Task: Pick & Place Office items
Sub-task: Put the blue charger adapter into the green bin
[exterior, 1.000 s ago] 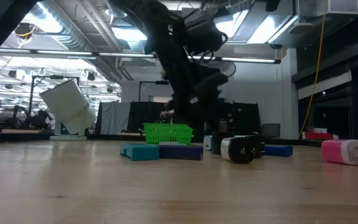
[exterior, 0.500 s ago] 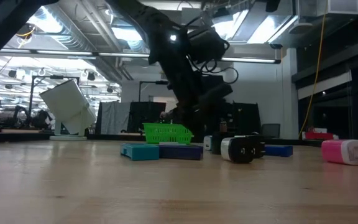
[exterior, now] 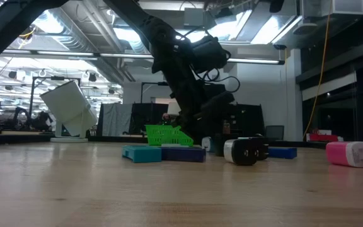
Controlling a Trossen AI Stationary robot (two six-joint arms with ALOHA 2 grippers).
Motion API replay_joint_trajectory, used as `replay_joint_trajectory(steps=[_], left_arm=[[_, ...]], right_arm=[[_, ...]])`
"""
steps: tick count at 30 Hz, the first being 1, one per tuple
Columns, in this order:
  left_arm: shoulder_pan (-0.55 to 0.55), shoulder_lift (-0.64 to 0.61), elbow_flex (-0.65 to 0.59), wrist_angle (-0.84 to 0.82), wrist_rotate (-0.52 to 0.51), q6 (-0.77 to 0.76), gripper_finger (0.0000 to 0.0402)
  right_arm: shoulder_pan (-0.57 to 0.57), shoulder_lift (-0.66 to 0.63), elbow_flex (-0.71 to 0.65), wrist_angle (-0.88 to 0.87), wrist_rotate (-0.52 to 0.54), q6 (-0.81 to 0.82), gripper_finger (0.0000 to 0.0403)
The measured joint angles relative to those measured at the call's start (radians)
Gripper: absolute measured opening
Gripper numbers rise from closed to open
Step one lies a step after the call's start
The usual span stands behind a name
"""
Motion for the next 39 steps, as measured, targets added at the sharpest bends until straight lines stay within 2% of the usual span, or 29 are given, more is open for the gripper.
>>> replay_joint_trajectory(steps=[4, 10, 15, 21, 24, 27, 39], left_arm=[[0.001, 0.0, 0.0, -0.002, 0.001, -0.001, 0.0226], [0.017, 0.0, 0.0, 0.007, 0.073, -0.045, 0.0122], [0.047, 0.0, 0.0, 0.108, 0.216, -0.118, 0.0122], [0.108, -0.014, 0.0, 0.449, 0.411, -0.267, 0.0122], [0.152, -0.031, 0.002, 0.563, 0.424, -0.306, 0.0122], [0.207, -0.062, 0.0, 0.521, 0.405, -0.263, 0.0122], [0.459, -0.204, 0.0, -0.018, 0.249, 0.109, 0.0122]], right_arm=[[0.0, 0.0, 0.0, -0.001, 0.004, -0.002, 0.0251], [0.0, 0.0, 0.0, -0.002, 0.008, -0.003, 0.0251], [0.0, 0.0, 0.0, -0.002, 0.008, -0.009, 0.0251], [0.0, 0.0, 0.0, 0.0, 0.008, -0.009, 0.0251], [0.0, 0.0, 0.0, 0.0, 0.008, -0.009, 0.0251], [0.0, 0.0, 0.0, 0.0, 0.008, -0.009, 0.0251], [-0.013, 0.0, 0.0, 0.0, 0.035, -0.009, 0.0251]])
